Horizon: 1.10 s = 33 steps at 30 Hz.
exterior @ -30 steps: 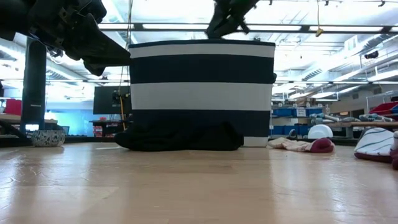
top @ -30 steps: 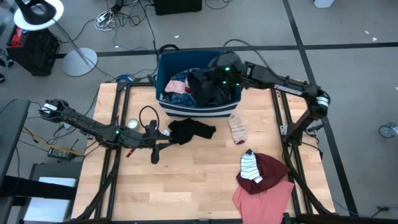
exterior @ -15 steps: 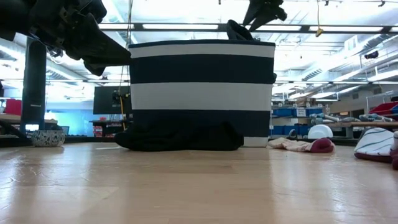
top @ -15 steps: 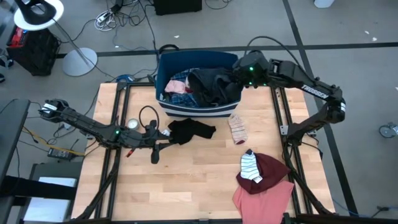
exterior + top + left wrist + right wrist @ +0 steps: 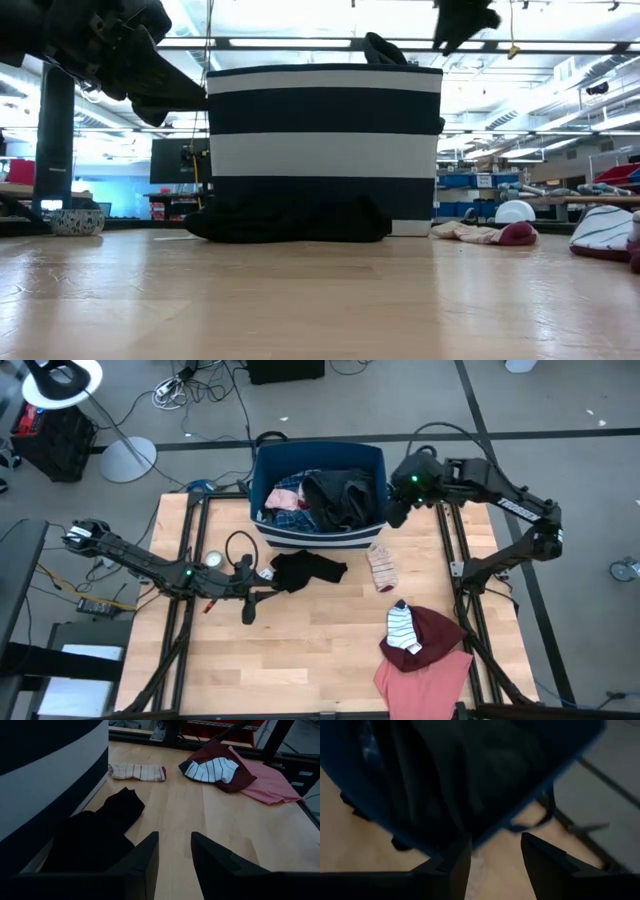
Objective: Sort clothes
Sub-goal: Put the red sock into the laundry organizer
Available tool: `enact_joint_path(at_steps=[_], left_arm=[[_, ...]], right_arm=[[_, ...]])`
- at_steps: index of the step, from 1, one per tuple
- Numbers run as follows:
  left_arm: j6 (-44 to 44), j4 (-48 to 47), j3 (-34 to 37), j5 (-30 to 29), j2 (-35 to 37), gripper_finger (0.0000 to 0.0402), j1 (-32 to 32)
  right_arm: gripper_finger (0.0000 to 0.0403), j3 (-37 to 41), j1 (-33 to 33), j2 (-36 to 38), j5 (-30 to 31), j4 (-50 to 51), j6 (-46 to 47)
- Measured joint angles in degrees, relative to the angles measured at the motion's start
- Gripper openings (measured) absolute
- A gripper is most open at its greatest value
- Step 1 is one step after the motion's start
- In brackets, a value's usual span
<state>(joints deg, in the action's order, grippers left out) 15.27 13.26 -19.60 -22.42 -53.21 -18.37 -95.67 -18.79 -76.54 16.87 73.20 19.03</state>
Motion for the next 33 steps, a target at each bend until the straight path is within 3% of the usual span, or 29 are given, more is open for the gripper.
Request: enact_joint_path(at_steps=[5, 11, 18, 25, 33], left_arm=[[0.0, 0.09, 0.0, 0.0, 0.0, 0.012, 0.0], [0.38, 0.12, 0.0, 0.0, 0.0, 0.012, -0.01], [0.42, 0.22, 0.01, 0.0, 0.0, 0.012, -0.01], [0.44, 0.26, 0.0, 0.0, 0.0, 0.012, -0.01], [0.44, 1.04, 0.02, 0.0, 0.0, 0.012, 0.0]], right_arm=[[0.0173, 7.57, 3.06, 3.79, -0.27, 1.53, 5.06], [0.0172, 24.74, 7.86, 8.49, 1.61, -1.82, 15.51], [0.0169, 46.75, 15.83, 12.63, 1.78, -22.23, 25.2], [0.0161, 59.83, 20.43, 7.89, 1.74, -38.17, 31.12], [0.0149, 64.29, 20.71, -1.63, 3.05, -47.05, 33.12]])
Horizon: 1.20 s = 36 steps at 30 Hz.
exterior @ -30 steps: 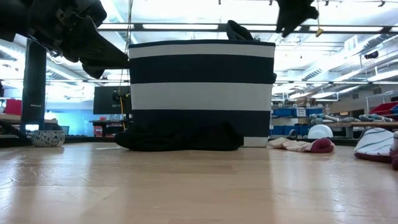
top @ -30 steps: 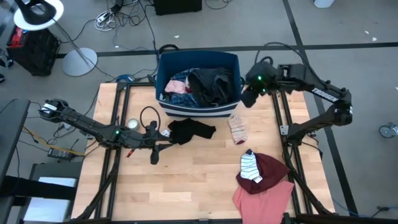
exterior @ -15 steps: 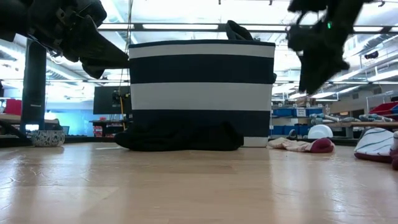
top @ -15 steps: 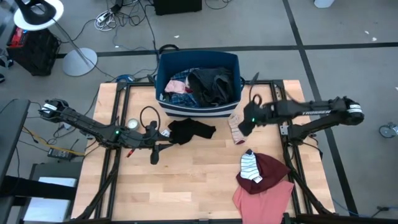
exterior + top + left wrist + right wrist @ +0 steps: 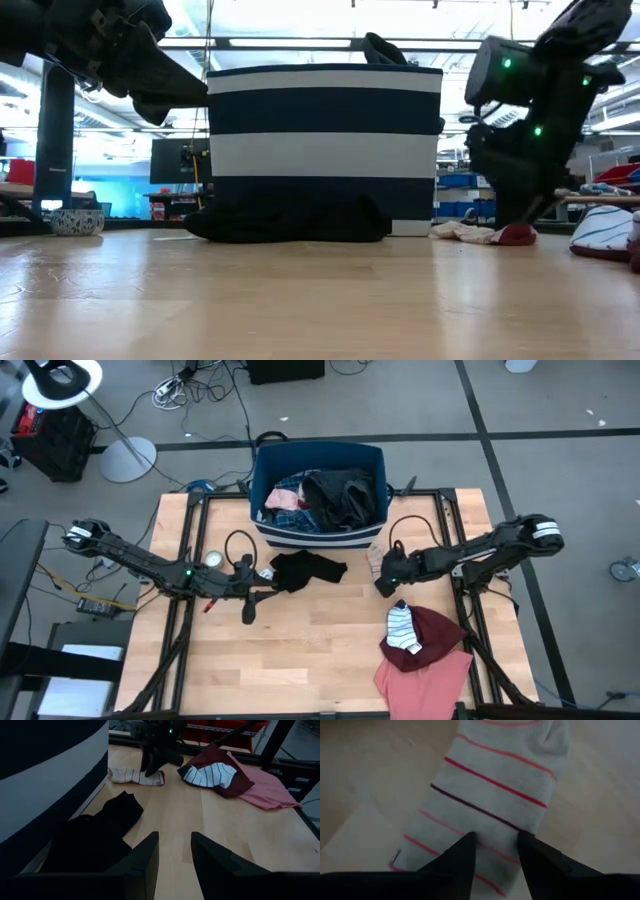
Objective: Sort clothes
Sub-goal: Put the red sock into the laundry organizer
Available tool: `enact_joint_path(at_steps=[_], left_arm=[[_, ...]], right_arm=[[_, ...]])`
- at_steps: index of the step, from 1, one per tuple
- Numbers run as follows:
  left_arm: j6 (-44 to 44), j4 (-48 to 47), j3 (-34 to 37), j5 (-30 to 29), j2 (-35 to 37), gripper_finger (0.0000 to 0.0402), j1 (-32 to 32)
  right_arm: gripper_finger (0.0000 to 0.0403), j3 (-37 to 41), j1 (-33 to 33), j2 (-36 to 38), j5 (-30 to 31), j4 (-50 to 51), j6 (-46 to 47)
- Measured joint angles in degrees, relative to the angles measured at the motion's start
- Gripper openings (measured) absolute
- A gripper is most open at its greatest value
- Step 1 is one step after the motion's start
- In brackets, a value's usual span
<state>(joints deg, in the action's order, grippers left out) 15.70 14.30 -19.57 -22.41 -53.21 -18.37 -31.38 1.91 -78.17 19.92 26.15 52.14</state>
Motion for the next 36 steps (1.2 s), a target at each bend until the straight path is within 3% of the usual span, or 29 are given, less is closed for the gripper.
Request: enact_joint_path(at_steps=[4, 8, 15, 20, 24, 30, 36], left_arm=[[0.0, 0.02, 0.0, 0.0, 0.0, 0.012, -0.01], [0.0, 0.03, 0.0, 0.0, 0.0, 0.012, 0.0], [-1.62, -0.06, 0.0, -0.72, 0.0, 0.012, 0.0], [-4.79, -0.06, 0.0, -0.9, 0.0, 0.012, -0.01], [-3.63, -0.04, 0.0, -0.92, 0.0, 0.012, 0.0], [-0.87, -0.17, 0.0, -0.92, 0.0, 0.012, 0.0], [-0.87, 0.01, 0.0, -0.92, 0.0, 0.012, 0.0]], right_arm=[[0.0114, -0.57, 0.06, -3.45, 1.35, -1.53, 0.24], [0.0019, -1.13, 1.05, -2.59, 3.34, 0.11, -0.52], [0.0005, -10.5, 1.88, 7.54, 5.97, 21.02, -0.61], [0.0003, -23.04, 4.76, 13.95, 13.35, 36.45, 0.33], [0.0002, -33.01, 7.33, 16.32, 19.94, 42.8, -0.71], [0.0001, -44.23, 7.76, 15.28, 25.37, 40.52, -11.67], [0.0001, -50.08, 4.18, 10.7, 24.4, 25.85, -30.41]])
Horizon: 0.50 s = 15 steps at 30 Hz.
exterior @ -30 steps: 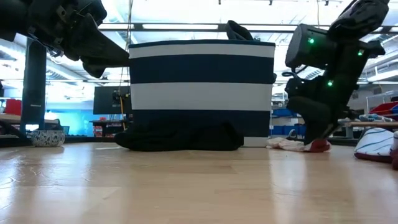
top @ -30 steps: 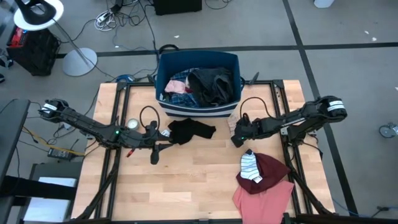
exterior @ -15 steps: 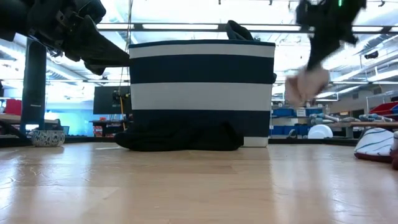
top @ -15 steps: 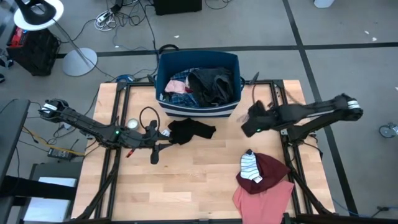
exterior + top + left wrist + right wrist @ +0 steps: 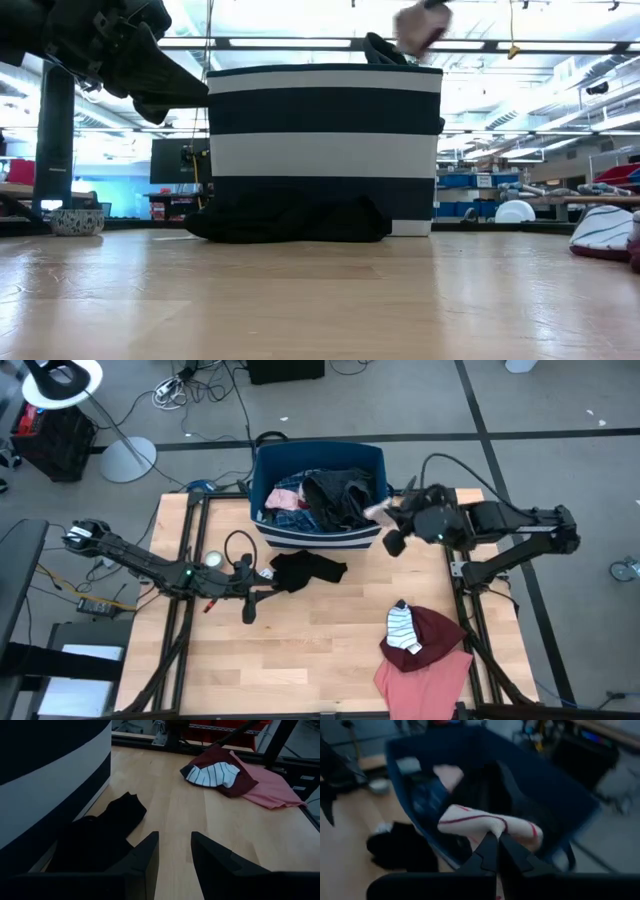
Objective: Sort clothes
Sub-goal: Put the red sock into the laundry organizer
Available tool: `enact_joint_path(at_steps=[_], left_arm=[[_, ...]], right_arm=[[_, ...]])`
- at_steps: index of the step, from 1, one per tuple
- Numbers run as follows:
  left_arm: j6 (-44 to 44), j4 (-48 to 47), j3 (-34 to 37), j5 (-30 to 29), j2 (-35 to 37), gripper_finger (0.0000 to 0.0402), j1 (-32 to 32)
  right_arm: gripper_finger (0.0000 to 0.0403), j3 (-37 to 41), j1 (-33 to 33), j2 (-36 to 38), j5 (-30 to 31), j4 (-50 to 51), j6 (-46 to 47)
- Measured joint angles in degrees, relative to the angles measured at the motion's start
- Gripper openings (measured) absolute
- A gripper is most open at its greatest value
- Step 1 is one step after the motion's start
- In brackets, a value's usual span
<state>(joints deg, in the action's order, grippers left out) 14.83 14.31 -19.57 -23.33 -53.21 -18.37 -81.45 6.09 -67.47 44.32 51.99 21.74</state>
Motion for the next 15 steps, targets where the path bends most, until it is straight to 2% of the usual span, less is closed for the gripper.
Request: enact_joint_path(at_steps=[5, 11, 15], left_arm=[[0.0, 0.02, 0.0, -0.02, 0.0, 0.012, 0.0], [0.0, 0.31, 0.0, -0.02, 0.0, 0.012, -0.01], [0.0, 0.45, 0.0, -0.02, 0.0, 0.012, 0.0]], right_arm=[[0.0002, -0.85, -6.63, -5.59, -6.74, -12.69, -12.2], [0.0011, -0.87, -17.6, -14.25, -12.97, -15.17, -12.94], [0.0022, -0.87, -24.15, -21.21, -20.39, -19.08, -12.96]])
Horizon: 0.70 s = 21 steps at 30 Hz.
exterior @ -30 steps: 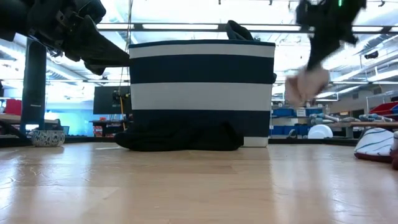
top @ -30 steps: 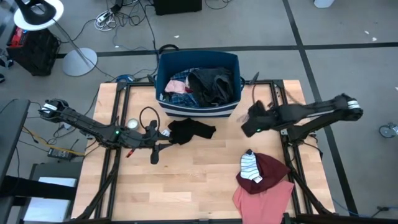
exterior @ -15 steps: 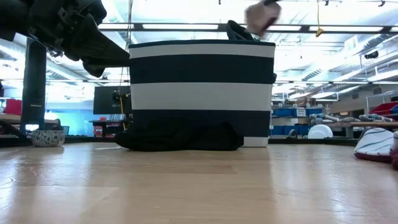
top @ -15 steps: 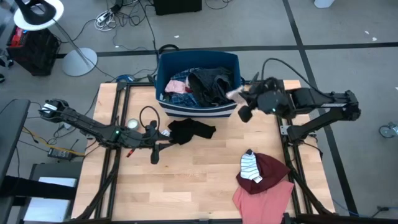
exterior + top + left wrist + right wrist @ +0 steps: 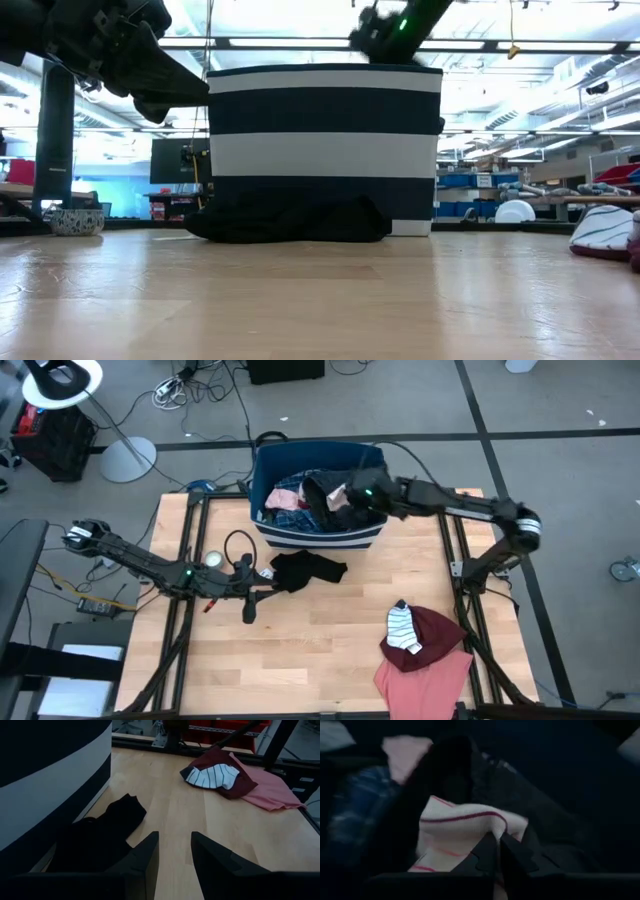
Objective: Sort clothes
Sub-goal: Put the red sock into the laundry organizer
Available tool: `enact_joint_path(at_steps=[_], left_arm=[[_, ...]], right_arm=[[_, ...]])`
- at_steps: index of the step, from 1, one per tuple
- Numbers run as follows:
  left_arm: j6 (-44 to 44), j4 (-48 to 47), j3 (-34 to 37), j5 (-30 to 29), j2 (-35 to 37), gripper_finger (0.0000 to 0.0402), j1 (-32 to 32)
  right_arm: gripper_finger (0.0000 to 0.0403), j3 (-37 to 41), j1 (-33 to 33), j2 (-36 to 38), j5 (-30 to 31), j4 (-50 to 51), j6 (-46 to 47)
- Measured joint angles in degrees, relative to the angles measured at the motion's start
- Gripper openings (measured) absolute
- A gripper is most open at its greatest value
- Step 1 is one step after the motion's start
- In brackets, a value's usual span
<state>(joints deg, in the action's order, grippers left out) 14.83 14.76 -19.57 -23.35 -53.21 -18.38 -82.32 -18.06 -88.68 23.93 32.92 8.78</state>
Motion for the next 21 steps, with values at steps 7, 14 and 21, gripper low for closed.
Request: enact_joint_path(at_steps=[7, 14, 21], left_arm=[[-0.24, 0.17, 0.0, 0.0, 0.0, 0.012, 0.0], [-1.17, 0.33, 0.0, -0.06, 0.0, 0.012, 0.0], [-1.74, 0.51, 0.0, -0.17, 0.0, 0.012, 0.0]], right_arm=[[0.0085, -0.34, -5.5, -10.81, -8.9, -3.57, 3.03], [0.016, -4.72, -7.22, -20.0, -14.69, 0.23, 4.26], [0.0183, -6.45, -7.91, -22.8, -20.09, 1.7, 6.33]])
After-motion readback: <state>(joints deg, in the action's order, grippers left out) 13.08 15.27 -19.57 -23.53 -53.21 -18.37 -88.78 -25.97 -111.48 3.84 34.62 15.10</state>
